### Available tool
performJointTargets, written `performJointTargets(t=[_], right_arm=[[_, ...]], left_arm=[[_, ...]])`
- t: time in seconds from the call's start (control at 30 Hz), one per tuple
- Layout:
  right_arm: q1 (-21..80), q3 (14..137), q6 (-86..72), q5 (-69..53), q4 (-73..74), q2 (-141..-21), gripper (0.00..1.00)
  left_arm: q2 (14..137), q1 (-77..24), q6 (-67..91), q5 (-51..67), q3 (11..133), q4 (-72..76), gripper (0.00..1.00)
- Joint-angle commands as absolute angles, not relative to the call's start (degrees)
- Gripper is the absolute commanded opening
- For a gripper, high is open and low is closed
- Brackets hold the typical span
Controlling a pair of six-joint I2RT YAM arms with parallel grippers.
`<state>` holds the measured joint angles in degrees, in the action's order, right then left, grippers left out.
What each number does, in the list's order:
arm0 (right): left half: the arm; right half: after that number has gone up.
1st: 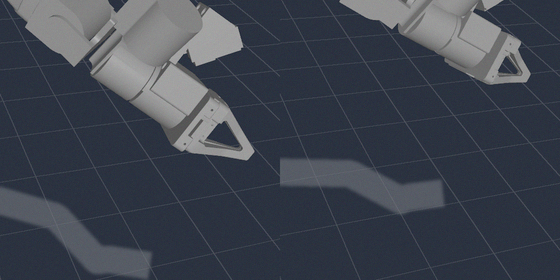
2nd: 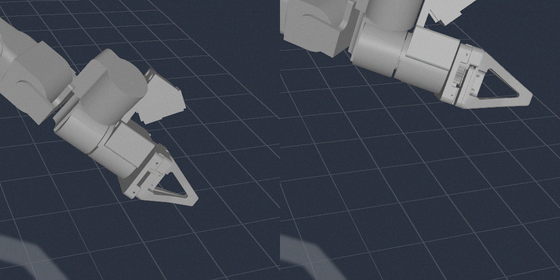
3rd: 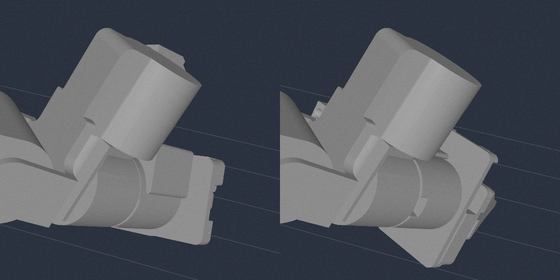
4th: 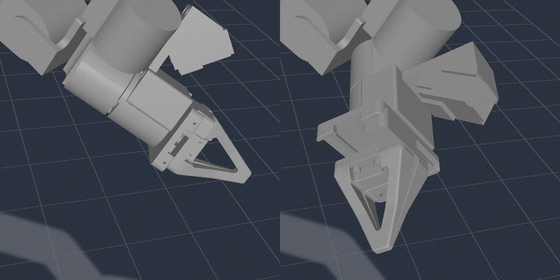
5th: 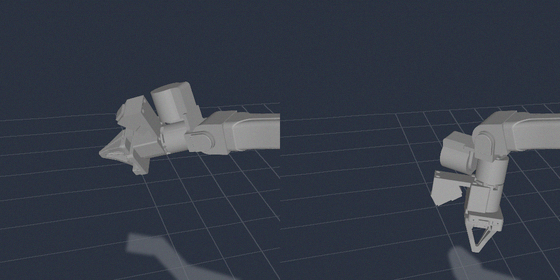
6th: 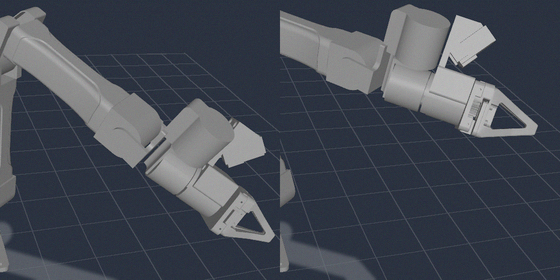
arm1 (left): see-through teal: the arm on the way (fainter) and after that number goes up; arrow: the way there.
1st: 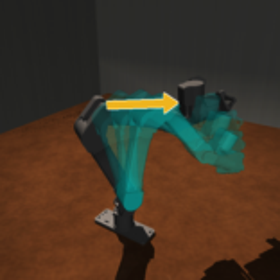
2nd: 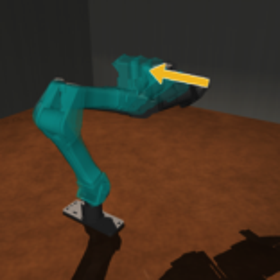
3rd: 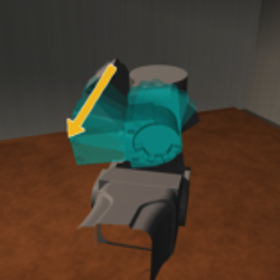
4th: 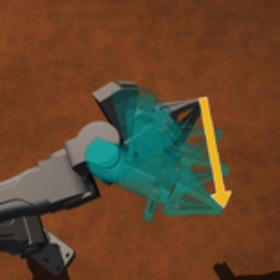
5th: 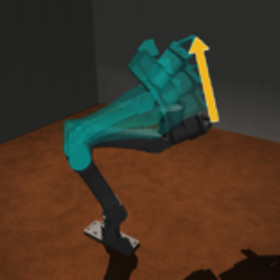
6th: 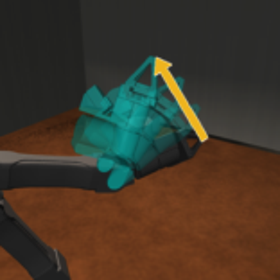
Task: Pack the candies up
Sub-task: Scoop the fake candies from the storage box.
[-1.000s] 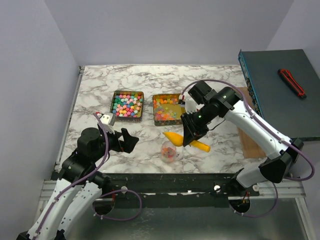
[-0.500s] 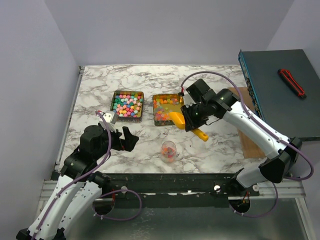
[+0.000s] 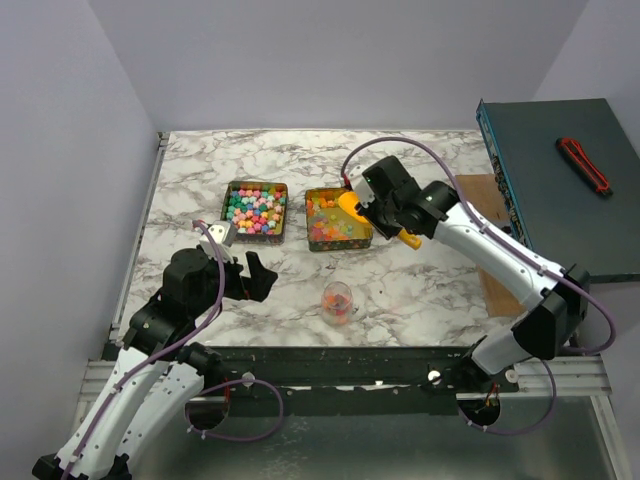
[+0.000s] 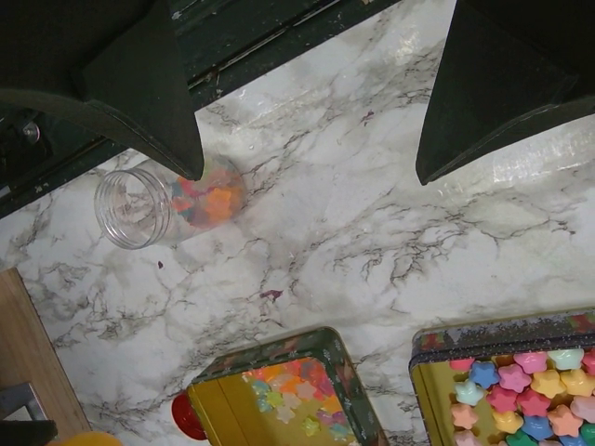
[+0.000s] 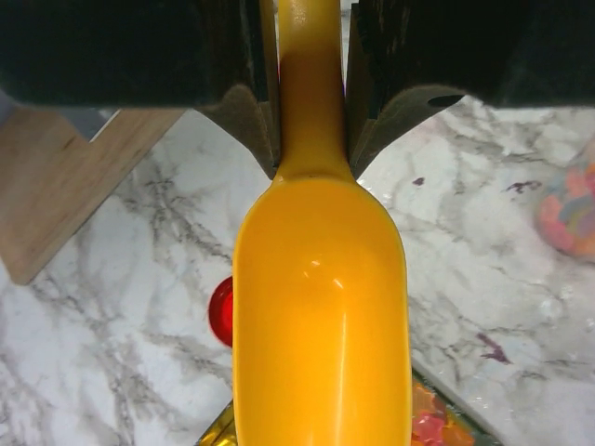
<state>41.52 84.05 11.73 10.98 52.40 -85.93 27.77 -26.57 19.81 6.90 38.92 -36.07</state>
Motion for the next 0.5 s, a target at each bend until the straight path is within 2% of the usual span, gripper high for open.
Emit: performJointTargets(t=[0.0, 0.47], right_arm=[[41.25, 86.05, 24.66, 18.42, 47.98, -90.13, 0.01], [41.24, 87.26, 46.67, 24.32, 45.75, -98.67, 0.0]], left_arm=[[27.44, -26.19, 19.42, 5.34, 38.94, -35.72, 0.99], [26.15, -26.11, 19.29, 5.53, 39.02, -35.78, 0.99]])
